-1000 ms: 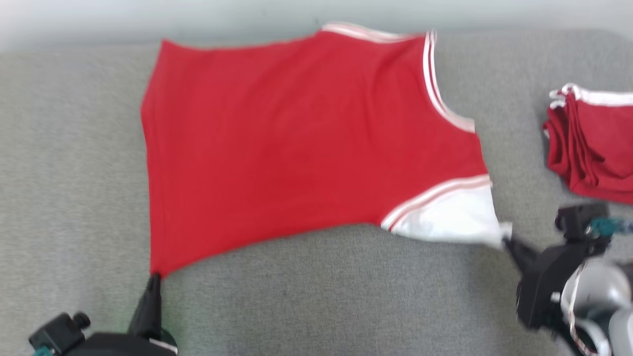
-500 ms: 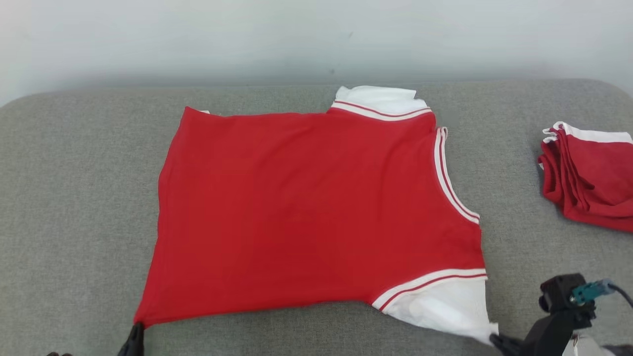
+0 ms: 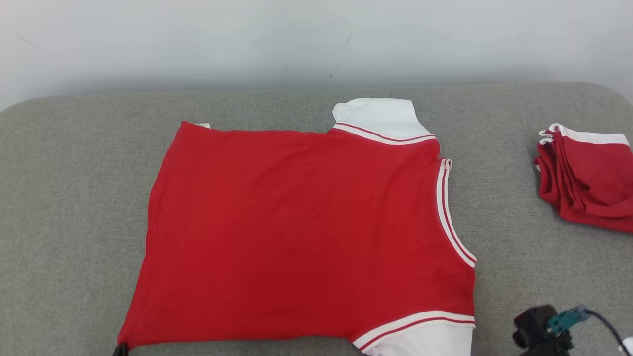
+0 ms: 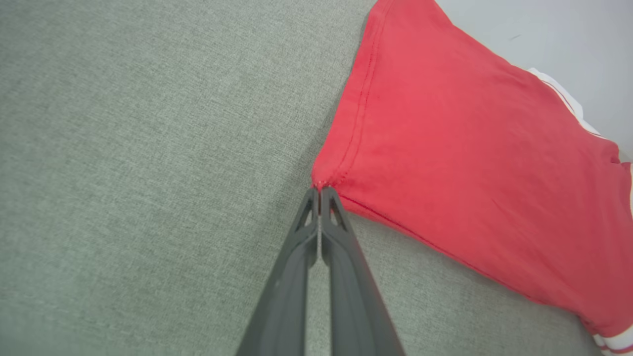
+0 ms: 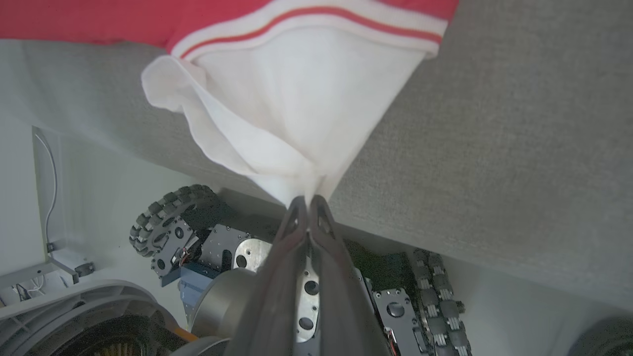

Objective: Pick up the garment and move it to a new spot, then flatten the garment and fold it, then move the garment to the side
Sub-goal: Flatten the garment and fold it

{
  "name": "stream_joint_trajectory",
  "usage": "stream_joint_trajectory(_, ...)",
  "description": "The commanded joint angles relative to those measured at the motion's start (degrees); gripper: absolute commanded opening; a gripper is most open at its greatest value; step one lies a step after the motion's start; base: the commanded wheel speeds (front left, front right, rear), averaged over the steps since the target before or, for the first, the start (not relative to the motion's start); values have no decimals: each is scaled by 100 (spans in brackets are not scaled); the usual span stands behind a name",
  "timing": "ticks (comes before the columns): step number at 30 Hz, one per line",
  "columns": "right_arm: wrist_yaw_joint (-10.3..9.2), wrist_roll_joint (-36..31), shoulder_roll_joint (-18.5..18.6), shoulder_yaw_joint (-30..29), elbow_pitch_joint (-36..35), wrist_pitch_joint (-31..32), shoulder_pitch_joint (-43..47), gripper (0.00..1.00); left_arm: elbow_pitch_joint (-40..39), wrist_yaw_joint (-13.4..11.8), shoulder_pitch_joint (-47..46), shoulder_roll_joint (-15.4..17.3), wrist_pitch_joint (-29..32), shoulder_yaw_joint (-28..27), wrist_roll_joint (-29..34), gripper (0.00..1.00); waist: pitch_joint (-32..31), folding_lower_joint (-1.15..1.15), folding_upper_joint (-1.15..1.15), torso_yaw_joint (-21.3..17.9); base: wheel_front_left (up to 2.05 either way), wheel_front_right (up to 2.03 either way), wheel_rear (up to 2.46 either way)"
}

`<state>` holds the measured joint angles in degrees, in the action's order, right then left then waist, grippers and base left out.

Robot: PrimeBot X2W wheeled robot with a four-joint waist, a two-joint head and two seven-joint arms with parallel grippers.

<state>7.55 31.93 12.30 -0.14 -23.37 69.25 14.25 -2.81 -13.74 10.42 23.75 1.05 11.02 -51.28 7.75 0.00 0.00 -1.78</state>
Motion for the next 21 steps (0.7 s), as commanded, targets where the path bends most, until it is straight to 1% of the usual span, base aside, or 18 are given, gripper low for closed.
stream_joint_trajectory(1, -15, 79, 59, 18, -76, -188, -150, 0, -65, -29, 14, 40, -51, -16, 105, 0, 16, 0, 0, 1, 0, 0, 0)
stream_joint_trajectory(3, -15, 97, 226, 116, -111, -525, -376, 0, -132, -22, -82, 86, -58, 17, 162, 0, 41, 0, 0, 7, 0, 0, 0)
stream_joint_trajectory(6, -15, -110, 620, 257, -20, -1112, -714, 0, -198, -85, -256, 123, -23, 74, 290, 0, 93, 0, 0, 36, 0, 0, 0)
stream_joint_trajectory(7, -15, -167, 700, 307, 1, -1354, -871, 0, -224, -98, -317, 123, -10, 90, 322, 0, 125, 0, 0, 48, 0, 0, 0)
stream_joint_trajectory(11, -14, -296, 1096, 606, 314, -2034, -1343, 0, -216, -195, -666, 121, 91, 233, 492, 0, 219, 0, 0, 128, 0, 0, 0)
stream_joint_trajectory(14, -14, -363, 1257, 754, 537, -2476, -1749, 0, -117, -239, -983, 92, 142, 351, 645, 0, 322, 0, 0, 197, 0, 0, 0)
stream_joint_trajectory(21, -14, -592, 1474, 942, 1142, -3361, -2508, 0, 198, -333, -1735, -77, 187, 526, 853, 0, 549, 0, 0, 399, 0, 0, 0)
